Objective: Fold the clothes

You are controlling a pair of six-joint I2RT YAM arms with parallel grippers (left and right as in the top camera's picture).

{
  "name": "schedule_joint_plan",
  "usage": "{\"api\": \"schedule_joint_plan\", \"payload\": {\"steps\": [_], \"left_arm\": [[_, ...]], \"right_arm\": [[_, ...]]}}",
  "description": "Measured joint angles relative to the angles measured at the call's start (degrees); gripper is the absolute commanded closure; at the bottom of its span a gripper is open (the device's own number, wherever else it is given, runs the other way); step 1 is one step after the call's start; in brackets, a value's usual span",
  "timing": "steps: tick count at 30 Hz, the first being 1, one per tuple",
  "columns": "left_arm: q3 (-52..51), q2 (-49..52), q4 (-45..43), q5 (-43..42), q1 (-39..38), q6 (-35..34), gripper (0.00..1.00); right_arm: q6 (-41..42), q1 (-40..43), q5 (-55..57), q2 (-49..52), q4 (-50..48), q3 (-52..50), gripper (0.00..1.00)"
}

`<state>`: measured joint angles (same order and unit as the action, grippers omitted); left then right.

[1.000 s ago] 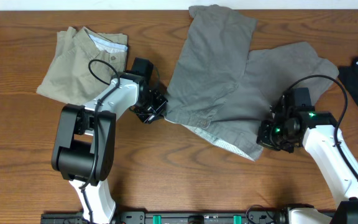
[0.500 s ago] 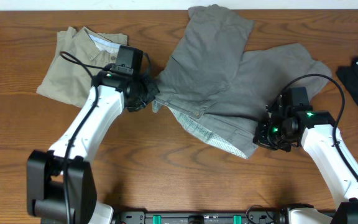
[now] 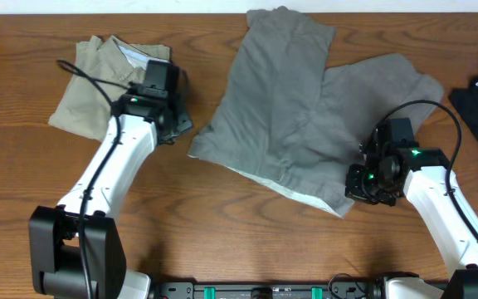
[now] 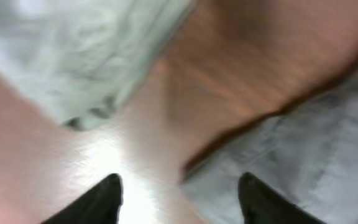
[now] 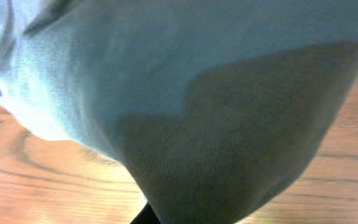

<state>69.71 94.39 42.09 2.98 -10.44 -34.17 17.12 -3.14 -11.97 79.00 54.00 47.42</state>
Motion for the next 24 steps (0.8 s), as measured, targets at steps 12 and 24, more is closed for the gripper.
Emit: {"api": "schedule_joint_plan", "payload": {"steps": [12,24], "left_arm": [[-10.0,0.0,-6.6,-11.6,-0.3,-3.6,0.25],[-17.3,6.4,-24.9,-16.7,-1.3,-4.8,0.93]], "right_arm": [[-0.3,0.0,1.8,0.0,0.2,0.0,0.95],[-1.1,0.0,2.0,0.0,0.9,0.0,0.98]]}}
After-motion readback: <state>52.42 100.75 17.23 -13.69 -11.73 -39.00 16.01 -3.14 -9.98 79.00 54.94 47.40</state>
